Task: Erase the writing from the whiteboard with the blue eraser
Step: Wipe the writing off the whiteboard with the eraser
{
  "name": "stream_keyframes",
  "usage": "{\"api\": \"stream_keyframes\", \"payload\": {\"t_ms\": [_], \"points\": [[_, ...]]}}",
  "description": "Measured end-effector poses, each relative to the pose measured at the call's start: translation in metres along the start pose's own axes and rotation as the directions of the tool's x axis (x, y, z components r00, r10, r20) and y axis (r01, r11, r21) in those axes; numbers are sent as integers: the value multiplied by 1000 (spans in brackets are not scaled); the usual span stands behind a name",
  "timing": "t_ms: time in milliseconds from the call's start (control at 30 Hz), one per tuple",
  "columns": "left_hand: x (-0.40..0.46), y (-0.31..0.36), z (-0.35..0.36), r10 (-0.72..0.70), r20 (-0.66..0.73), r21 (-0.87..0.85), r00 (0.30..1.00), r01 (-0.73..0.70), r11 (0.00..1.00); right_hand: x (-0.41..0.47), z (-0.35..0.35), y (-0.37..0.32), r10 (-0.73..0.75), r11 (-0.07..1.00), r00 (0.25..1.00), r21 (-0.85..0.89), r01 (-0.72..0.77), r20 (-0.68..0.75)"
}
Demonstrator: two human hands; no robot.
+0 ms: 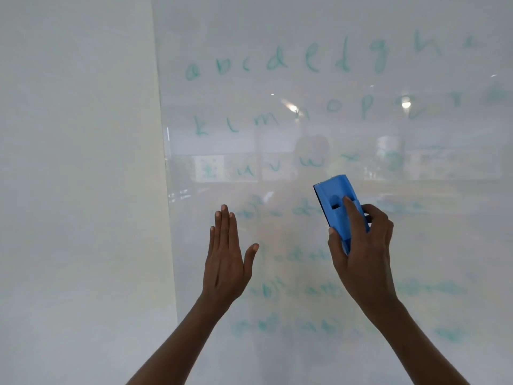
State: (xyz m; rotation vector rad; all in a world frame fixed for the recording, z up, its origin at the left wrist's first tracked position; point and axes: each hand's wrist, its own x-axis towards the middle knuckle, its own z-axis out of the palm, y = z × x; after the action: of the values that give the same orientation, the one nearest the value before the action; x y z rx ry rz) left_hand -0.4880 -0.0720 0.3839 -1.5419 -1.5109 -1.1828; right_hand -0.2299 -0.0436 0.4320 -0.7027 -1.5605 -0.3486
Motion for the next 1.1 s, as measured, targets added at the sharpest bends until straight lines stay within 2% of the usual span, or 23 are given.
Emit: {"api": "stream_keyframes", "payload": {"t_ms": [233,500,767,1100], "points": [[63,-60,-3,19,-89,34,996,-17,999,38,42,1,-63,996,997,56,66,-51],[126,-132,-2,-35,-172,82,984,50,995,81,94,3,-124,988,988,86,132,-90],[169,-179,-2,12,-187,49,982,-3,999,117,139,-33,-188,978,973,68,198,-133],[241,-201,-11,115,-245,8,963,-117,993,159,181,-100,-233,972,955,-17,234,-185]]}}
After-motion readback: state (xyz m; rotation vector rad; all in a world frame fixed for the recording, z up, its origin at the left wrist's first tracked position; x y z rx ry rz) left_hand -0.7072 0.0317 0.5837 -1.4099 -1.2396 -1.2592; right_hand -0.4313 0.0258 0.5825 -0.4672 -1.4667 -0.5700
